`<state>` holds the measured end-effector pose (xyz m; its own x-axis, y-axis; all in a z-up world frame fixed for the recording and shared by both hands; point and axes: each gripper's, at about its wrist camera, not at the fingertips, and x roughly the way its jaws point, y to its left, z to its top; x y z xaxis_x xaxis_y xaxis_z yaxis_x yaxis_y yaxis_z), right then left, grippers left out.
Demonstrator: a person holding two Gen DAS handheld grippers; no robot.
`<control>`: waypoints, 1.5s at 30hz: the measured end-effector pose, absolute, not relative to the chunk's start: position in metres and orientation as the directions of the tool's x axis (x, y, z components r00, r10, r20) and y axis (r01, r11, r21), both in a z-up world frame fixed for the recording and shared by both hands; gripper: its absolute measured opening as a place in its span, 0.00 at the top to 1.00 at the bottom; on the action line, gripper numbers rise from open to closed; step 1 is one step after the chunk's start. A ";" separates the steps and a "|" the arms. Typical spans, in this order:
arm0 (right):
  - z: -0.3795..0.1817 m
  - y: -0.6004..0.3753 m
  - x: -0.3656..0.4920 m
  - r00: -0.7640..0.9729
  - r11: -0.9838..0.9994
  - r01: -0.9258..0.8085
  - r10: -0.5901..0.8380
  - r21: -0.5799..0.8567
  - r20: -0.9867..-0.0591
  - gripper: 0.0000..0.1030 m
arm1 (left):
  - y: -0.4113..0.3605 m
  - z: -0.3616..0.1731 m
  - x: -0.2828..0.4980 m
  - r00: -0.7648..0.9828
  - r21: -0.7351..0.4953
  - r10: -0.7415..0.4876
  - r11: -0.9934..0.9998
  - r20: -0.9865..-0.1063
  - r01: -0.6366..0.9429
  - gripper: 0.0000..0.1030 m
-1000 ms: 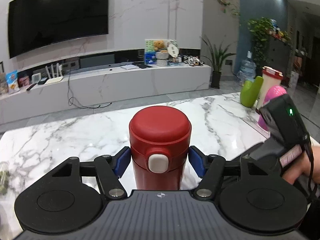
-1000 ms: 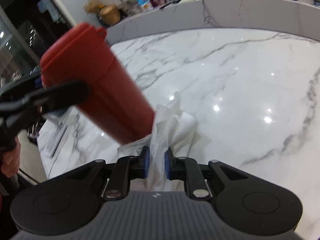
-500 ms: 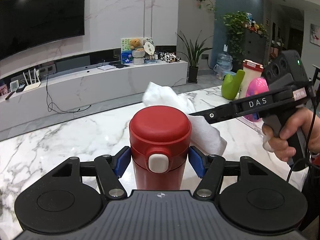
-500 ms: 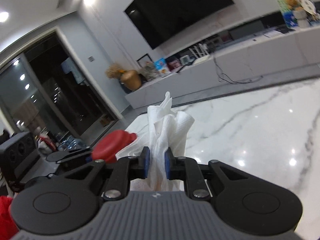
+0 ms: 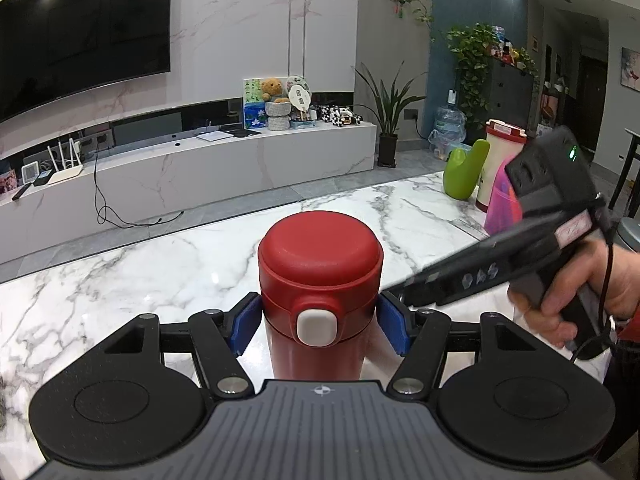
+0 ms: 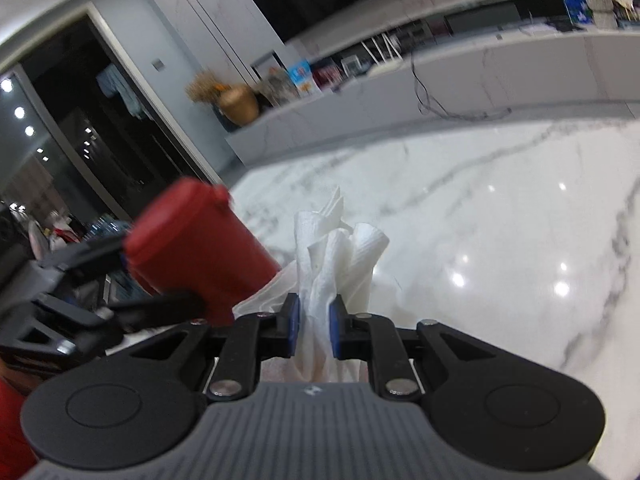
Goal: Clean container
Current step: 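Rotate the red bottle in the left gripper while the right gripper wipes its side, then wipe the bottle's side again with the towel in the right gripper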
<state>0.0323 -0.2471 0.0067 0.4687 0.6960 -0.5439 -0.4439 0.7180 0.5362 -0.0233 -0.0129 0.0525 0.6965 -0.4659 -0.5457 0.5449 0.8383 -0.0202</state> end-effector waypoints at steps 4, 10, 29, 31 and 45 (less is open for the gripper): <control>-0.008 -0.240 0.036 0.448 0.748 -0.415 0.664 0.519 -0.599 0.83 | -0.015 0.052 -0.025 0.715 -0.040 -0.436 0.866 -0.547 0.498 0.33; -0.024 -0.231 0.037 0.419 0.780 -0.389 0.623 0.490 -0.660 0.82 | -0.037 0.047 -0.040 0.799 -0.005 -0.278 0.945 -0.533 0.326 0.32; -0.008 -0.240 0.036 0.433 0.755 -0.425 0.654 0.499 -0.620 0.83 | -0.024 0.055 -0.029 0.743 0.006 -0.398 0.879 -0.538 0.476 0.40; 0.001 -0.249 0.035 0.471 0.733 -0.425 0.680 0.531 -0.562 0.83 | -0.022 0.055 -0.029 0.731 0.007 -0.417 0.866 -0.540 0.500 0.40; 0.029 -0.270 0.027 0.511 0.626 -0.503 0.771 0.596 -0.379 0.83 | -0.022 0.054 -0.027 0.718 0.024 -0.432 0.849 -0.545 0.528 0.40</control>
